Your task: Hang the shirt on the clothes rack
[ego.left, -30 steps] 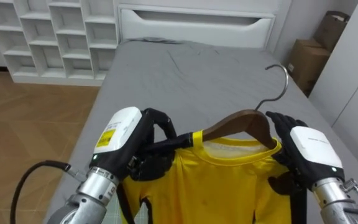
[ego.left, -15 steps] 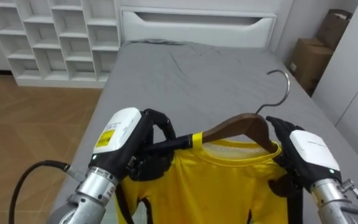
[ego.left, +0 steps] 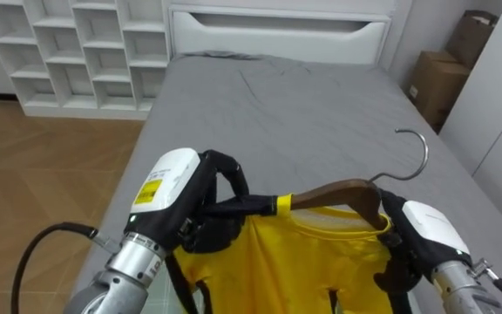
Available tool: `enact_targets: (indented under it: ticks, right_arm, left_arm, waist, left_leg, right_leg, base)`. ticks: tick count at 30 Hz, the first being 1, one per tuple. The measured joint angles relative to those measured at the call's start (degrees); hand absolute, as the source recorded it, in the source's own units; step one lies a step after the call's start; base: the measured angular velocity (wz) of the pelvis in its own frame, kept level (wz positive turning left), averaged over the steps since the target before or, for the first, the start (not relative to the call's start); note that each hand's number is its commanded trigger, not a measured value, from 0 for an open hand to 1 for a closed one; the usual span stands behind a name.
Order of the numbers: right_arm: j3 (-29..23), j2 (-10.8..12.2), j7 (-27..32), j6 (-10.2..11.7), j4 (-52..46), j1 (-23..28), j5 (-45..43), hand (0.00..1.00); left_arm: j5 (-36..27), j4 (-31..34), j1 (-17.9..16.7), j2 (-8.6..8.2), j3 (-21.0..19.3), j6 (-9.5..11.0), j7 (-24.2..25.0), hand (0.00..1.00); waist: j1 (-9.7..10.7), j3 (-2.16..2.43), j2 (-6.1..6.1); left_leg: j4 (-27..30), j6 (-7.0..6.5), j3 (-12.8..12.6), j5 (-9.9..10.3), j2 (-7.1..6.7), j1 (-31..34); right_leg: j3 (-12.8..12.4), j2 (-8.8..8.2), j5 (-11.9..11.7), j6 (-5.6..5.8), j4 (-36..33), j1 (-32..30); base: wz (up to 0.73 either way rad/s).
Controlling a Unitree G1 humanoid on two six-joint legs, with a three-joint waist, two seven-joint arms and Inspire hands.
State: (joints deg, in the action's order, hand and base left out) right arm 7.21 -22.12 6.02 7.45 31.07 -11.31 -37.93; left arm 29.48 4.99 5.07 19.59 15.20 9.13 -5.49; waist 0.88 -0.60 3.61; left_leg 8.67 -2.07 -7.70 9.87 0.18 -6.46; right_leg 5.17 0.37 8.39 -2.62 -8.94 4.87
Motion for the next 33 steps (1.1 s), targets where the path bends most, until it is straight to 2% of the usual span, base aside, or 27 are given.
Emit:
enact_targets:
  ticks: [13,14,15,16,33]
  right_arm:
    - [0.4,0.0,0.0,0.0,0.1,0.0,3.1,0.02]
    - [0.4,0.0,-0.1,0.0,0.1,0.0,3.3,0.21]
    - [0.4,0.0,-0.5,0.0,0.1,0.0,3.7,0.56]
    - [0.4,0.0,-0.6,0.0,0.1,0.0,3.8,1.00]
    - [0.6,0.0,-3.6,0.0,0.1,-2.2,5.9,1.00]
  left_arm:
    - [0.0,0.0,0.0,0.08,0.0,0.0,0.0,1.00]
    - [0.0,0.0,0.0,0.10,0.0,0.0,0.0,1.00]
    - [0.0,0.0,0.0,0.14,0.1,0.0,0.0,1.00]
    - [0.0,0.0,0.0,0.17,0.1,0.0,0.0,1.00]
    - [0.0,0.0,0.0,0.33,0.1,0.0,-0.6,1.00]
  waist:
    - [0.1,-0.06,0.21]
    - [0.1,-0.06,0.22]
    - [0.1,-0.06,0.22]
    - [0.1,-0.07,0.22]
    - [0.1,-0.09,0.17]
  left_leg:
    - [0.0,0.00,0.0,0.0,-0.01,-0.1]
    - [0.0,0.00,0.0,0.0,-0.02,-0.1]
    - [0.0,0.00,0.0,0.0,-0.02,-0.1]
    - [0.0,0.00,0.0,0.0,-0.02,-0.1]
    - [0.0,0.00,0.1,0.0,-0.03,-0.1]
  right_leg:
    - [-0.1,0.00,0.0,0.00,0.0,0.1]
    - [-0.1,0.00,0.0,0.00,0.0,0.1]
    - [-0.1,0.00,0.0,0.00,0.0,0.1]
    - [-0.1,0.00,0.0,0.00,0.0,0.1]
    - [-0.1,0.01,0.0,0.00,0.0,0.0]
  base:
    - [0.00]
    - [0.00]
    - [0.00]
    - [0.00]
    - [0.00]
